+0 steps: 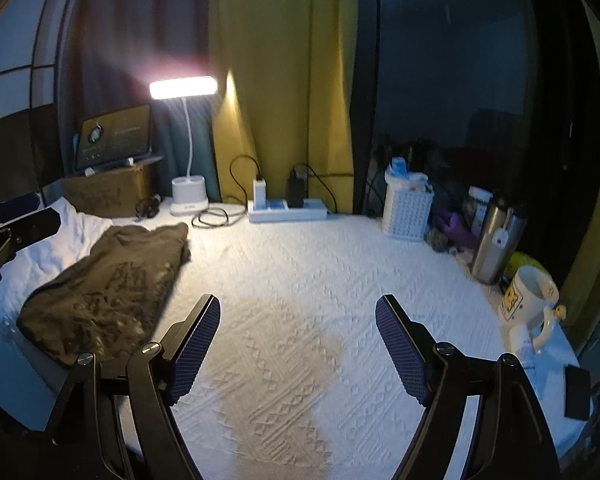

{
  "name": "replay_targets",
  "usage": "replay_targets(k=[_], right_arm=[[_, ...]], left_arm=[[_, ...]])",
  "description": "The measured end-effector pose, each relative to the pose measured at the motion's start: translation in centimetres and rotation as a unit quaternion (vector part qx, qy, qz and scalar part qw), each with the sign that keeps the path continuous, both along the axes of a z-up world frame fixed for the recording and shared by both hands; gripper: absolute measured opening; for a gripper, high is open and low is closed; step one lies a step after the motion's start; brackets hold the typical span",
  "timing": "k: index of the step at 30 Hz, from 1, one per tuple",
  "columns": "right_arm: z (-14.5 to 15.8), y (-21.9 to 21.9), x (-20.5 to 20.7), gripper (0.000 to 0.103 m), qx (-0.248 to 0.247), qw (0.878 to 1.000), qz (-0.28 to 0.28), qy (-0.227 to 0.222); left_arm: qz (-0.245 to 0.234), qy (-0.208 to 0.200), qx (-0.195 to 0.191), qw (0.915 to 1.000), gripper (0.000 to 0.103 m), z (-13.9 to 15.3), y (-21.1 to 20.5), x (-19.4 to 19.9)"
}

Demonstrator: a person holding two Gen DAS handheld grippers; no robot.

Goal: Fold small clothes

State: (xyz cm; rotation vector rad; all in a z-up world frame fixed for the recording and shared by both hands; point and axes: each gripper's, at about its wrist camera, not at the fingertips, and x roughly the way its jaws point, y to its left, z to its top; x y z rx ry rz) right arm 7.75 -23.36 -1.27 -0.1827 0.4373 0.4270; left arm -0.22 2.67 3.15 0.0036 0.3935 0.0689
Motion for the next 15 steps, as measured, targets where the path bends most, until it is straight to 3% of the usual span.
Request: replay_targets(k=[15], right_arm=[[4.5, 1.4, -2.9, 0.085, 0.013, 0.998, 0.018, -0.066]], left_arm=[[0.03, -0.053, -0.014, 0.998, 0.095, 2.7, 2.1, -2.7]])
